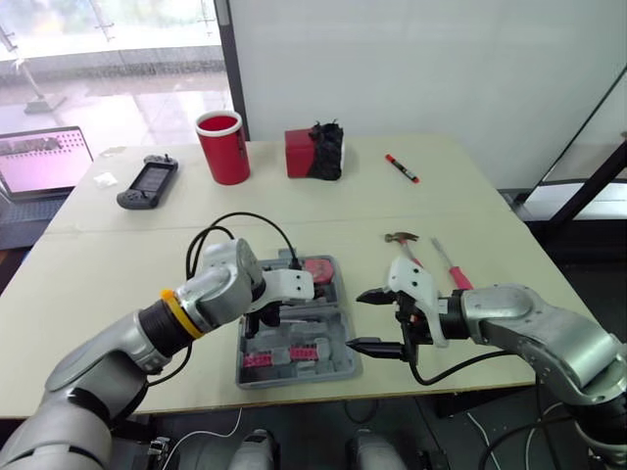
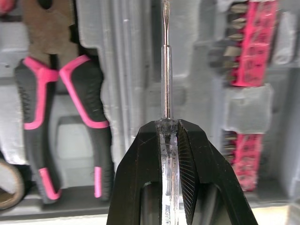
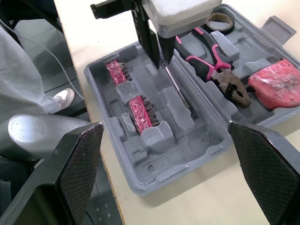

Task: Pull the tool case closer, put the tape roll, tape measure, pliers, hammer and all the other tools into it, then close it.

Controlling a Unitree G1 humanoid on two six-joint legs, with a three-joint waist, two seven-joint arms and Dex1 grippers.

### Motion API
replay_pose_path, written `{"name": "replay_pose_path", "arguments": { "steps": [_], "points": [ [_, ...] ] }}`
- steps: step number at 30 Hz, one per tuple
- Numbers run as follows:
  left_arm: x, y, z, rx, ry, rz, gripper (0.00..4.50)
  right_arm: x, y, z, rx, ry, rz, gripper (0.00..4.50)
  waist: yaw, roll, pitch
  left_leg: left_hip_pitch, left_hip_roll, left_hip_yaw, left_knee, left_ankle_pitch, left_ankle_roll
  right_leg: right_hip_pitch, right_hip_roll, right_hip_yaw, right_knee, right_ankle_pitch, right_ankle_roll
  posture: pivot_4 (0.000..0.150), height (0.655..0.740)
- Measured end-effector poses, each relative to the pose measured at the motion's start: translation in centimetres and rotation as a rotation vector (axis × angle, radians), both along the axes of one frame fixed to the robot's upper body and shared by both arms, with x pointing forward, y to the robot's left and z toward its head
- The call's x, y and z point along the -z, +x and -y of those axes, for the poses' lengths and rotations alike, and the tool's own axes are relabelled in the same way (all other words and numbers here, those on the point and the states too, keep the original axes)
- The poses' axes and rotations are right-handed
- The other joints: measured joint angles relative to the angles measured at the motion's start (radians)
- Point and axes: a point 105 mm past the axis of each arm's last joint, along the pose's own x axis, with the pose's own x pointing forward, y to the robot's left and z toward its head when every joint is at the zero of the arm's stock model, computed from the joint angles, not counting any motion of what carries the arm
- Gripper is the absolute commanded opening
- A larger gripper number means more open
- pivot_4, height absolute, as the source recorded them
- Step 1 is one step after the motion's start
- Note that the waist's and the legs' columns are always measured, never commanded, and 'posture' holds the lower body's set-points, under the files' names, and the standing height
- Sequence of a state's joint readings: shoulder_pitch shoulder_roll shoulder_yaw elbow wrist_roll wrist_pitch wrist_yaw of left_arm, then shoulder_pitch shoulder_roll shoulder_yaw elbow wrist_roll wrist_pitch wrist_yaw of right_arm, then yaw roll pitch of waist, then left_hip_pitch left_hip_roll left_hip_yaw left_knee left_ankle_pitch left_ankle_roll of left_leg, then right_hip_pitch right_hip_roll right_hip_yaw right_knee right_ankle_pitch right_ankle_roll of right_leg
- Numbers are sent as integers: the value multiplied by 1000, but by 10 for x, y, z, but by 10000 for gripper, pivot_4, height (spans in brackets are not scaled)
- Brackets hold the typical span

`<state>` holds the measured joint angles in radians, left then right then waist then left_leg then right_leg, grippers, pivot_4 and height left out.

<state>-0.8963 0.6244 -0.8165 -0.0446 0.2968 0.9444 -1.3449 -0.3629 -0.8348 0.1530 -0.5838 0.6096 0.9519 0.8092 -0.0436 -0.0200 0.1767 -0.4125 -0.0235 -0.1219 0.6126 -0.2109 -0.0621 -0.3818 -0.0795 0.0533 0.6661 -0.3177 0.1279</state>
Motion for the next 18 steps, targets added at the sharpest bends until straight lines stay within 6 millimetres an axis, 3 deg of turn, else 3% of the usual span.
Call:
{"name": "replay_pose_path", "arguments": {
  "steps": [18],
  "points": [
    [8,3,9,34,10,6,331,0,1,1,9,-10,9,45000,3,0,0,0,0,0,0,0,0,0,0,0,0,0,0,1500,7400]
  ]
}}
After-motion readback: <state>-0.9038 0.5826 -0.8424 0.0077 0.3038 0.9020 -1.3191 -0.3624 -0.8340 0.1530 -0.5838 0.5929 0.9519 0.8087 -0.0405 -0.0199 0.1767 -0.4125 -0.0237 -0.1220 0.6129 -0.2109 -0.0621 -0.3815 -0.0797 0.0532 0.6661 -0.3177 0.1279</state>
